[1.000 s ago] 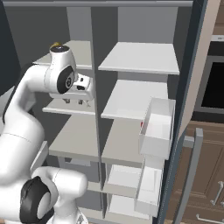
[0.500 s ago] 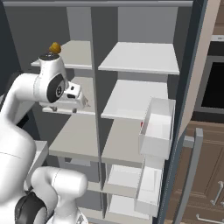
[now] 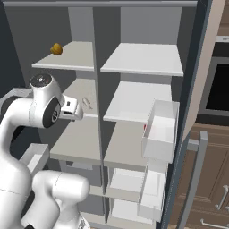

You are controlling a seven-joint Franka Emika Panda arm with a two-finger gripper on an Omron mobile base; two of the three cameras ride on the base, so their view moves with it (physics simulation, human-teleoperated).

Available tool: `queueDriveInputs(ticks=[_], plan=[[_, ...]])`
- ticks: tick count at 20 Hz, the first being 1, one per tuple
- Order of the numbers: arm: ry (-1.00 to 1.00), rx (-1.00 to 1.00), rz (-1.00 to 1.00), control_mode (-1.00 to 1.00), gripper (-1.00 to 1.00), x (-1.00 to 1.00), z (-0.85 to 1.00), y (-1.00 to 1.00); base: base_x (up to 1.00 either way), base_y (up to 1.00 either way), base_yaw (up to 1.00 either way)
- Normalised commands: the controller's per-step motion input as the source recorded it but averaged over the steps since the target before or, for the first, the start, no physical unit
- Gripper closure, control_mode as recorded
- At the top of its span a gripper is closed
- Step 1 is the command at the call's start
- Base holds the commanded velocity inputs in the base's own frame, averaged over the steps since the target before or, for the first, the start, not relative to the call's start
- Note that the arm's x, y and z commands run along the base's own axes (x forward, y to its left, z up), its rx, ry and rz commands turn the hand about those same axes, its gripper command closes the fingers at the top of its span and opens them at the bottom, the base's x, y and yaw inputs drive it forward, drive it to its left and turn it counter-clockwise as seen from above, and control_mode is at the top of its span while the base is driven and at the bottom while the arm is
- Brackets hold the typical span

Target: Pick up the frozen fish from the freezer, place it on any shelf in the fridge, and close the fridge and freezer doors when done.

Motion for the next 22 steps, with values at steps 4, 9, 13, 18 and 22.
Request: queueDriveInputs(ticks=[4,9,13,18,22], plan=[[0.00,0.00,0.00,1.00,-1.00,0.00,0.00,0.00,0.01,0.00,0.00],[0.00,0.00,0.00,1.00,-1.00,0.00,0.00,0.00,0.17,0.04,-0.01],[0.00,0.00,0.00,1.00,-1.00,0.00,0.00,0.00,0.29,0.07,-0.01],[0.00,0.00,0.00,1.00,-1.00,0.00,0.00,0.00,0.37,0.11,-0.02],[0.00,0.00,0.00,1.00,-1.00,0.00,0.00,0.00,0.34,0.13,-0.02]])
